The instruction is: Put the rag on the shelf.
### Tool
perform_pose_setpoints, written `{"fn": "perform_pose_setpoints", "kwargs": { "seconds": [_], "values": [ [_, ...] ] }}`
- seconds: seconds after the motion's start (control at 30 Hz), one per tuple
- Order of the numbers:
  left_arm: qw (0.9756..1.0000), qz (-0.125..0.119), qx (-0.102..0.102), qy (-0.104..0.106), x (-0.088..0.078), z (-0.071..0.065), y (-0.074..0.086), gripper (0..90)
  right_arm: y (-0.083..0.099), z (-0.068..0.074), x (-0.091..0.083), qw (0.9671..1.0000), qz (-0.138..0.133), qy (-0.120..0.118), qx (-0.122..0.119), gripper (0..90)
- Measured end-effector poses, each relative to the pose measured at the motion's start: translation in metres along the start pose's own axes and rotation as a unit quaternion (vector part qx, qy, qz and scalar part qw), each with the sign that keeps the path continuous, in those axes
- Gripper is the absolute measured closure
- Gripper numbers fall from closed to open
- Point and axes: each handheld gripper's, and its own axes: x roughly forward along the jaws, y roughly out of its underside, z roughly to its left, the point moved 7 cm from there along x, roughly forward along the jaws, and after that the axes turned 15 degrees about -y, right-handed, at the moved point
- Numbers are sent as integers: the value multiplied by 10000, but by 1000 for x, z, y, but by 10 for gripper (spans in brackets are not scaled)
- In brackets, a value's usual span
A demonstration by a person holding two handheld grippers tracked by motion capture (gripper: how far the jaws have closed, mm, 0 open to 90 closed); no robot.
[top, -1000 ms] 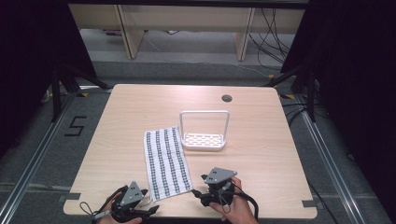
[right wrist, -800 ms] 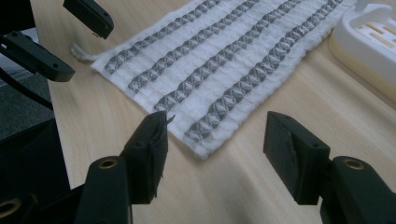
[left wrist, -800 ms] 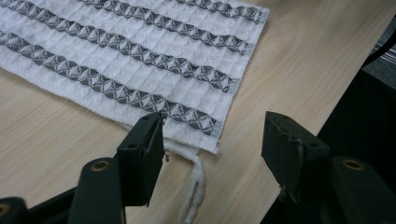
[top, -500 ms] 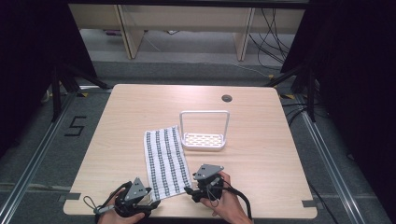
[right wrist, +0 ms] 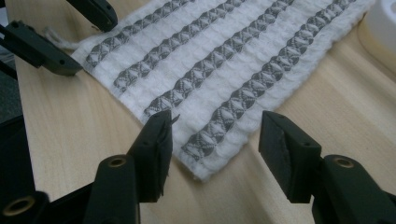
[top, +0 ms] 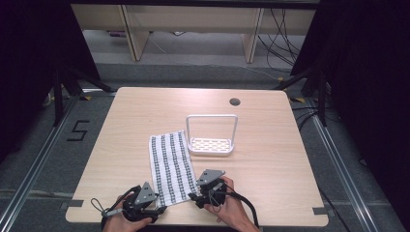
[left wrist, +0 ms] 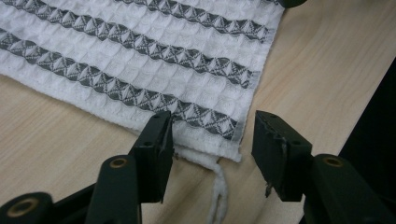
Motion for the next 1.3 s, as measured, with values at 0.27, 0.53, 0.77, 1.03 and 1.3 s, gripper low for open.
{"fn": "perform_pose_setpoints", "kwargs": {
  "seconds": [0.27, 0.53, 0.77, 1.03, 1.3],
  "values": [
    [10000, -52, 38, -8, 2, 6, -1, 683, 4, -1, 6, 9998, 172, -45, 21, 598],
    [9996, -55, 262, -36, 3, 3, -5, 843, 1, -4, 7, 10000, 28, -19, 70, 830],
    [9991, -301, 290, -41, -6, 5, -13, 858, -8, -2, -5, 9999, -127, -41, -81, 856],
    [9980, -608, 170, -48, -27, 9, -31, 858, -26, 4, -26, 9988, -467, -81, -157, 861],
    [9947, -970, 56, 330, -69, 22, -72, 860, -63, 15, -54, 9946, -950, -182, -386, 863]
  ]
}}
